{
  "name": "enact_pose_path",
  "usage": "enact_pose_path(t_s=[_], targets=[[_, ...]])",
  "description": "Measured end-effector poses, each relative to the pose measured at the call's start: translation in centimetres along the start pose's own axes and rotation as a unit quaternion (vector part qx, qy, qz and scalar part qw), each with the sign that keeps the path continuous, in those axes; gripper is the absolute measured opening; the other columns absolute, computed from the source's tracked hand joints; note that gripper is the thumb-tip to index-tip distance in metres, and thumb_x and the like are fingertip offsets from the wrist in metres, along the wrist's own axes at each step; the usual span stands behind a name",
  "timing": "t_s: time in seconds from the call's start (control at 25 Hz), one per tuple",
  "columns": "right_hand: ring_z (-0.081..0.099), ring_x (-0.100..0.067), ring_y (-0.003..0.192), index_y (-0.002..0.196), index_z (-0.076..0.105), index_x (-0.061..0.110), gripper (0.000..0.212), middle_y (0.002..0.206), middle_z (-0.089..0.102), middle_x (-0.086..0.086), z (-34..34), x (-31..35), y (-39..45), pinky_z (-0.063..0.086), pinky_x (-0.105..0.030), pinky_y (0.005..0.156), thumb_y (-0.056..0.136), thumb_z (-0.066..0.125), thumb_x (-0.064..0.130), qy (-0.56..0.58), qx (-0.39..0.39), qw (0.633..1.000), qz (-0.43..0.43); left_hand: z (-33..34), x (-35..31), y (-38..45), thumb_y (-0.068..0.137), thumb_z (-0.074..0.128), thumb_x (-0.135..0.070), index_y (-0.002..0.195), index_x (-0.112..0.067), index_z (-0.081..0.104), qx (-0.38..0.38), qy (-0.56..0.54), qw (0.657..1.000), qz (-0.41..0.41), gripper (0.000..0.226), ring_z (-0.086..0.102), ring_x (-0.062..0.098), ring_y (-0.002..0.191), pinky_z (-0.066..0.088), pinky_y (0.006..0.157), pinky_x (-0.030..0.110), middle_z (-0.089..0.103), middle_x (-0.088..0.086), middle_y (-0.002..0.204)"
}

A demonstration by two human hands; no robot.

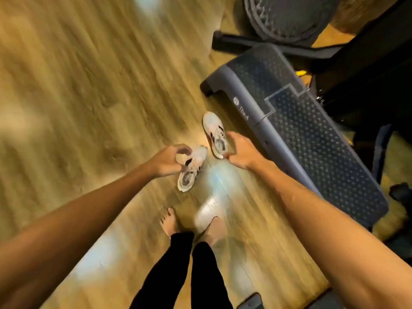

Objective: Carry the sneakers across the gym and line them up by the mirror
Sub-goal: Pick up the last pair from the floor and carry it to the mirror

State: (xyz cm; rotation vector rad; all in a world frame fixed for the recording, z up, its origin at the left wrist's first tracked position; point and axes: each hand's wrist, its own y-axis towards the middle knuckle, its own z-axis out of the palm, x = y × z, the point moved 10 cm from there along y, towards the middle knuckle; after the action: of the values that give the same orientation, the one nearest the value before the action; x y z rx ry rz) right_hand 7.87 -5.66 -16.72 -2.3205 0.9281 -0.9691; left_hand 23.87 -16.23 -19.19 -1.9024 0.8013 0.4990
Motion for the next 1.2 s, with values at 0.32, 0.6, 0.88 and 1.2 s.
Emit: enact_pose_path(t_s=[0.32, 0.6, 0.88, 1.2], targets=[[0.04, -0.029, 0.135, 0.146, 0.032, 0.012, 0.064, 0.148, 0.041, -0.011, 13.8, -11.8, 17.5, 0.035, -0.038, 0.107, 0.089, 0.061, 0.015, -0.063, -0.001, 0.998, -0.004, 17.7, 19.4, 12.1, 0.087, 0.06, -0.028, 0.134, -0.018, 0.049, 0.002, 0.205, 0.978, -0.046, 0.049, 0.051, 0.022, 0.123, 0.038, 0.107, 0.037, 0.053, 0.004, 0.136], [0.031, -0.033, 0.141, 0.149, 0.025, 0.01, 0.072, 0.156, 0.026, -0.012, 23.5, -21.6, 27.4, 0.034, -0.044, 0.113, 0.085, 0.059, 0.005, -0.145, 0.02, 0.989, -0.007, 33.6, 35.8, 11.5, 0.104, 0.018, -0.027, 0.146, -0.009, 0.025, 0.062, 0.22, 0.945, -0.236, 0.047, 0.028, 0.032, 0.141, 0.017, 0.117, 0.042, 0.029, 0.015, 0.154], [0.063, -0.038, 0.097, 0.144, 0.023, 0.019, 0.082, 0.109, 0.064, -0.018, 23.7, -19.9, 30.6, 0.049, -0.044, 0.079, 0.077, 0.065, -0.002, -0.364, -0.029, 0.928, -0.081, 24.8, 27.1, 23.4, 0.092, 0.054, -0.011, 0.139, -0.013, 0.033, 0.058, 0.304, 0.951, 0.003, 0.052, 0.062, 0.027, 0.107, 0.05, 0.097, 0.044, 0.06, 0.014, 0.119], [0.058, -0.032, 0.116, 0.118, 0.064, 0.008, 0.035, 0.118, 0.067, -0.015, 13.0, -9.1, 25.5, 0.045, -0.038, 0.1, 0.085, 0.051, 0.006, -0.043, -0.022, 0.999, -0.023, 4.9, 15.6, 20.9, 0.082, 0.064, -0.015, 0.102, -0.01, 0.069, -0.082, -0.01, 0.996, -0.046, 0.021, 0.056, 0.028, 0.101, 0.034, 0.07, 0.022, 0.06, 0.012, 0.095]])
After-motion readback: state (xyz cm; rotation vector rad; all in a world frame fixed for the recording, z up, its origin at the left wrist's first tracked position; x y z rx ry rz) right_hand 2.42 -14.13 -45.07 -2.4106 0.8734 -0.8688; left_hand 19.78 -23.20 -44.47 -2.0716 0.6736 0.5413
